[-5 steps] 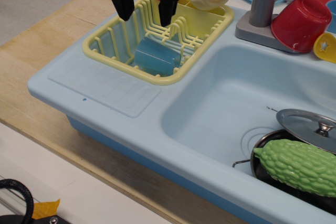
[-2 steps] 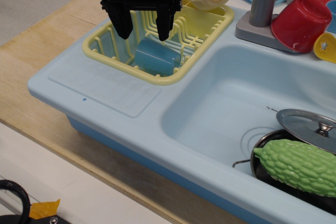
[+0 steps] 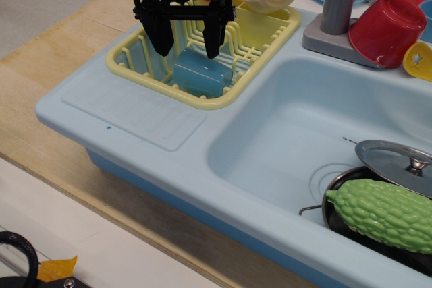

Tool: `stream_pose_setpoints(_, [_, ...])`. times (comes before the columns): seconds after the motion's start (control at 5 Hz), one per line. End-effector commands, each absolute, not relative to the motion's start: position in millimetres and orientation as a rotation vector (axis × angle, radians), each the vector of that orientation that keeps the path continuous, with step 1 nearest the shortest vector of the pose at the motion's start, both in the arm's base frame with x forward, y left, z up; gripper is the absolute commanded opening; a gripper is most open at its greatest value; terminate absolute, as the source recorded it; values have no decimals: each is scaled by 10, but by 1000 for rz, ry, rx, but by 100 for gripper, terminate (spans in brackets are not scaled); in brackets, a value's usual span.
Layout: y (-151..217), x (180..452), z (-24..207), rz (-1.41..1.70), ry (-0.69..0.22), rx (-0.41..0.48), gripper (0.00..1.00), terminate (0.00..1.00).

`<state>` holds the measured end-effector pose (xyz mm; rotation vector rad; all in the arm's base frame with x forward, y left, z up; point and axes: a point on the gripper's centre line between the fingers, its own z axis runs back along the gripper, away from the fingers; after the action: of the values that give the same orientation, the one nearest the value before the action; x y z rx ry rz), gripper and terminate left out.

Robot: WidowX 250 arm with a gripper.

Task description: Flip cup upright

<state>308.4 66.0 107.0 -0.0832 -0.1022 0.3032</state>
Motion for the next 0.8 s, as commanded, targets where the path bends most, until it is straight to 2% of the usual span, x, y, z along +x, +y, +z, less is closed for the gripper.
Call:
stream_pose_setpoints(0.0, [731,3151,1107,315,-144,-101,100,0])
stream_pose_setpoints(0.4, [672,3161,989,327,-140,-157,100,0])
stream_pose_setpoints(0.6, [634,3149,972,335,-148,-169,0,0])
